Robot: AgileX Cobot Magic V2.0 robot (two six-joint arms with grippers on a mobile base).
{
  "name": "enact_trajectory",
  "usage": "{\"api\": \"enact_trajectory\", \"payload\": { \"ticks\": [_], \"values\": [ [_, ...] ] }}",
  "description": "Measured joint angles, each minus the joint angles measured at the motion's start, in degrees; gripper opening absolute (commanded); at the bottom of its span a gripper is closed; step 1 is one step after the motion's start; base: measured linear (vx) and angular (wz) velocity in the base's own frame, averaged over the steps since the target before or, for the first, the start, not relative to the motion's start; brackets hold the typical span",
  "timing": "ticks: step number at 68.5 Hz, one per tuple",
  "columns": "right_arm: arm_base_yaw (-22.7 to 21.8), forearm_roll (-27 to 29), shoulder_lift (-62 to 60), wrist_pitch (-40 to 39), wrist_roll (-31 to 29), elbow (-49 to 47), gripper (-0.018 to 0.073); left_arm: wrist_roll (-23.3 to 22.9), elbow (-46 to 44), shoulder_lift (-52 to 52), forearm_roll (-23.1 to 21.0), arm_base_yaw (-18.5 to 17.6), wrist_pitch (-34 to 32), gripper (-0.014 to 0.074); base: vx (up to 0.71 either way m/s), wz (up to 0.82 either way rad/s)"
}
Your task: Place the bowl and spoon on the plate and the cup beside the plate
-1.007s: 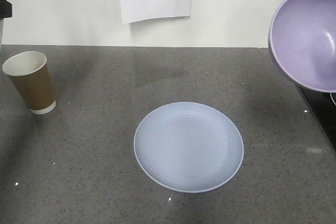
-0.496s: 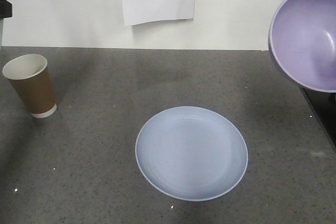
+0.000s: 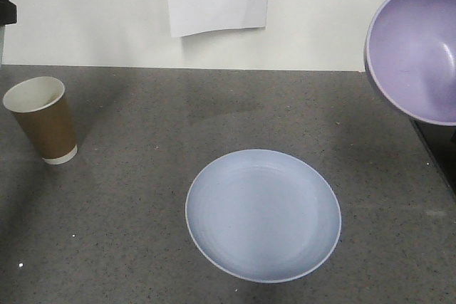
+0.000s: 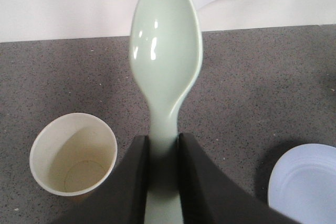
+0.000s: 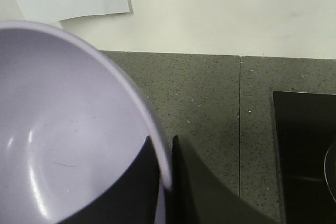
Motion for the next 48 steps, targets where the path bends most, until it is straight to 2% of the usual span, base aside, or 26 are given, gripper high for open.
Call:
{"api": "enact_trajectory", "payload": {
  "ticks": [48],
  "values": [
    [0.0,0.0,0.0,0.0,0.0,0.0,-0.0011,0.0,0.0,0.0,0.0,0.0,0.0,-0.0006,0.01,0.01]
  ]
}}
